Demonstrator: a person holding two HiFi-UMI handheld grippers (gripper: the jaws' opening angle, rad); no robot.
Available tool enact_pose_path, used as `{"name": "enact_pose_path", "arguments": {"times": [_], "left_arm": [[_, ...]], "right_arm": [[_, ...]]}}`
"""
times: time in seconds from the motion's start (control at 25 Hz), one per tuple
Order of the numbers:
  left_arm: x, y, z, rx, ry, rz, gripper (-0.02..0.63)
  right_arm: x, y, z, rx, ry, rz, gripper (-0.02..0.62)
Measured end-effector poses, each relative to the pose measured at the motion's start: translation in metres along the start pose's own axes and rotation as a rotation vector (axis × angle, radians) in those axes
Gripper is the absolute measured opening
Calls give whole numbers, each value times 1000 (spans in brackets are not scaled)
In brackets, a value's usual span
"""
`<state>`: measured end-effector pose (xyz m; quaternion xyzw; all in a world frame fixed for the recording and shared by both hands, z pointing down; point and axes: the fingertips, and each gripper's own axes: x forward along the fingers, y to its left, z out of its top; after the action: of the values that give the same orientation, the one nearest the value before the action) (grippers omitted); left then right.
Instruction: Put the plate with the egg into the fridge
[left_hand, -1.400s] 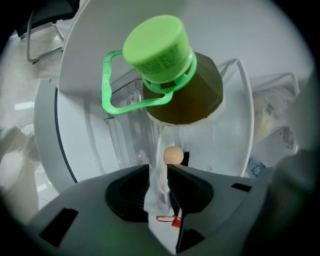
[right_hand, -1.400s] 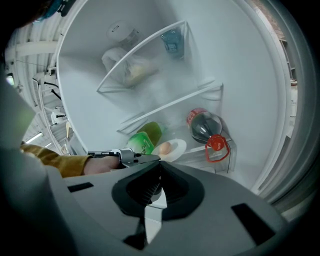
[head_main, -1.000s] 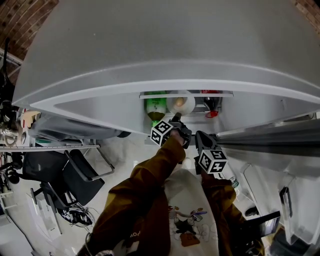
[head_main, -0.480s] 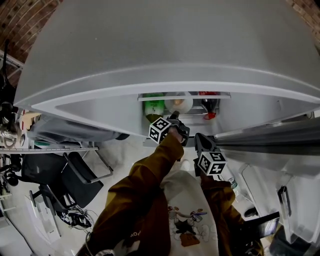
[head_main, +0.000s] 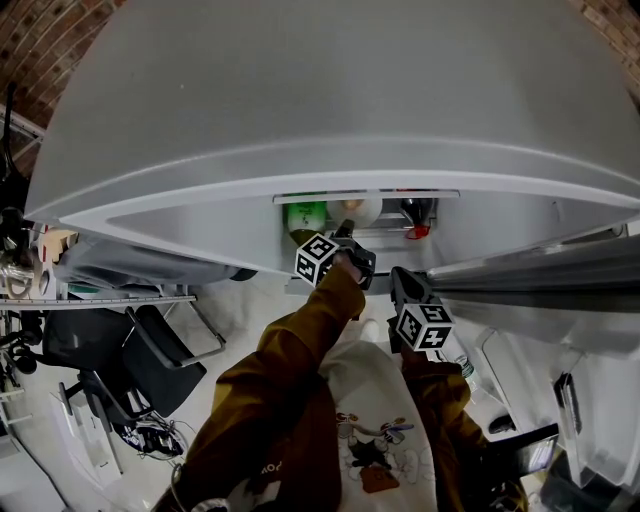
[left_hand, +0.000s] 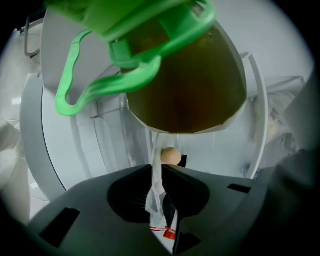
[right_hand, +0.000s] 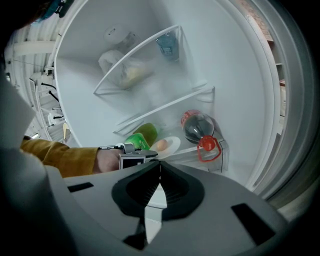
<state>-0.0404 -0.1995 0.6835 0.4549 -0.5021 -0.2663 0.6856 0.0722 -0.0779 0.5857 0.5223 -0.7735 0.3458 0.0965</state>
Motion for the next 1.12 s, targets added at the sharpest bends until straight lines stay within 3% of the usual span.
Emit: {"name": "enact_pose_path", "arguments": {"times": [0.24, 0.56, 0.88, 1.12], "left_arm": [[0, -14, 0, 24, -1, -32, 160], [-9, -8, 2, 33, 1, -8, 241], [-23, -6, -6, 42, 39, -24, 242], [-32, -15, -16, 96, 100, -51, 241]], "right_arm": [[1, 4, 0, -5, -4, 10, 6], [-1, 11, -3, -3, -6, 18, 6], [-5, 20, -7, -6, -12, 25, 6], [-4, 27, -10, -14, -12, 37, 6]]}}
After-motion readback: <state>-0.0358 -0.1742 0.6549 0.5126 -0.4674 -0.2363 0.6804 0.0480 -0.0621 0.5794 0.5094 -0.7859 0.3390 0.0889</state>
